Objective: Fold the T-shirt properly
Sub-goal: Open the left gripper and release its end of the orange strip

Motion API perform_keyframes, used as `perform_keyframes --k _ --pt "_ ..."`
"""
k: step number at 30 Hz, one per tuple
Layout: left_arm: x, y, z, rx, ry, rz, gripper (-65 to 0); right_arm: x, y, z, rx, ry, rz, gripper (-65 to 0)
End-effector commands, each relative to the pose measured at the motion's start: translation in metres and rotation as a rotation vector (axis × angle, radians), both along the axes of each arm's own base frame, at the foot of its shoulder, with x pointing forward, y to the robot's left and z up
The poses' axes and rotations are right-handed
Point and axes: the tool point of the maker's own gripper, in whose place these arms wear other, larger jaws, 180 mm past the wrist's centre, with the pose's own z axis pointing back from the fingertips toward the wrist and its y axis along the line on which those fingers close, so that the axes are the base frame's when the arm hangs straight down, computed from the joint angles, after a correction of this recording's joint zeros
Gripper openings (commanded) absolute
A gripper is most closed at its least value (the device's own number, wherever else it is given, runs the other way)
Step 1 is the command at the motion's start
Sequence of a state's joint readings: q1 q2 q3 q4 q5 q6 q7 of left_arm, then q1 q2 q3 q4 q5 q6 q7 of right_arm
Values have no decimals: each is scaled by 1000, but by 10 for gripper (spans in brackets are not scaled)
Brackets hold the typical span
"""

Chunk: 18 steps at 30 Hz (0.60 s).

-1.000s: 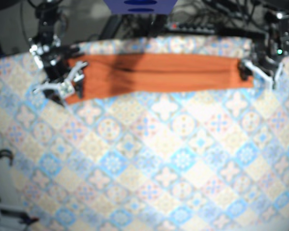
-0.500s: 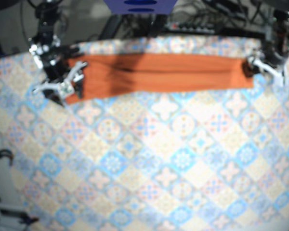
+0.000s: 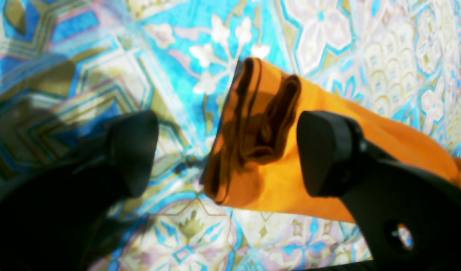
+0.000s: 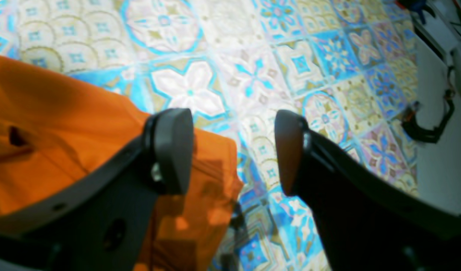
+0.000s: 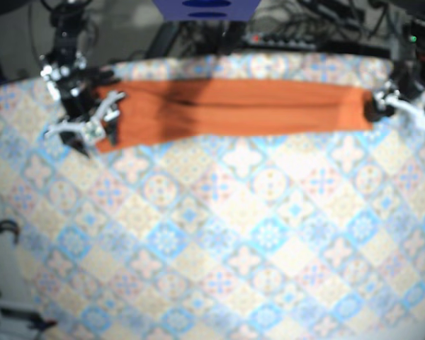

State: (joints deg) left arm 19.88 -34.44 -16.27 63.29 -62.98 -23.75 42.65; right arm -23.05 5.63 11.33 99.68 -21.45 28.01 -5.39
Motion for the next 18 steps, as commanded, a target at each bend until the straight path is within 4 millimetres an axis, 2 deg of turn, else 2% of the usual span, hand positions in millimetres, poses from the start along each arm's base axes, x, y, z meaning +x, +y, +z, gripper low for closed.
perform_keyframes --k 1,6,8,18 --pt "-3 -2 -4 1 44 -17 -74 7 -1 14 4 -51 4 -312" --pt "13 -7 1 -12 27 -32 -74 7 -1 13 2 -50 4 -312" --pt "17 -15 0 -34 39 -48 -74 6 -1 14 2 -51 3 -312" --pt "6 -43 -13 -109 121 -97 -74 6 -1 14 2 -51 3 -312"
